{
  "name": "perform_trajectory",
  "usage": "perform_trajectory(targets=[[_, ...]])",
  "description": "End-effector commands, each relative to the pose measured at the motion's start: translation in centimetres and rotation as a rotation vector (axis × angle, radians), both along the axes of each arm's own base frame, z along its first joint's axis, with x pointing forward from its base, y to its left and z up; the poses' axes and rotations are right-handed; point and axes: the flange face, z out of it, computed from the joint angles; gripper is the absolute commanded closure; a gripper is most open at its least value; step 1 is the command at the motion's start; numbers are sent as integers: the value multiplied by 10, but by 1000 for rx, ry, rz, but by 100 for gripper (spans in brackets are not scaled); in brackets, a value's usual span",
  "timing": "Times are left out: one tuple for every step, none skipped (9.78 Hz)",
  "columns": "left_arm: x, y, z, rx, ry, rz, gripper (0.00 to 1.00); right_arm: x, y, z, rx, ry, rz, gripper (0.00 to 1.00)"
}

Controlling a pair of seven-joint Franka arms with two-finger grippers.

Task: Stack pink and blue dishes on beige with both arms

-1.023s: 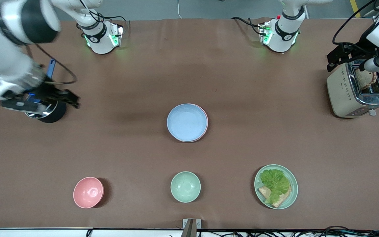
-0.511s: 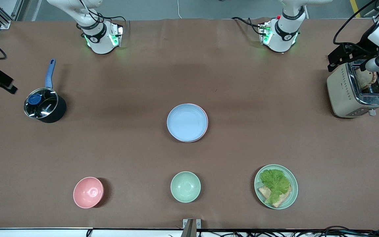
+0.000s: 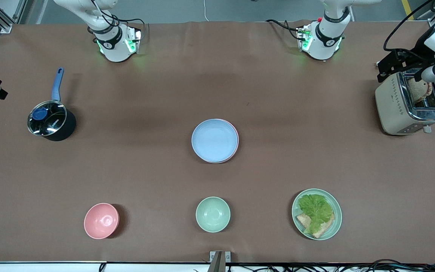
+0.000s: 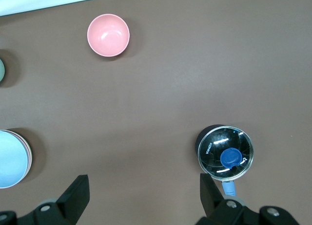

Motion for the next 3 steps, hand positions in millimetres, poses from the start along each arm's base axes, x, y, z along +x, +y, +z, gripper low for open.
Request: perform_trajectory(targets=[[0, 1, -12, 6, 32, -7, 0, 0, 0, 4, -18, 7, 7, 0], [2, 2, -10, 5, 26, -1, 0, 1, 1, 3, -17, 10, 7, 0], [5, 1, -9, 3, 23, -1, 0, 0, 1, 4, -17, 7, 7, 0]])
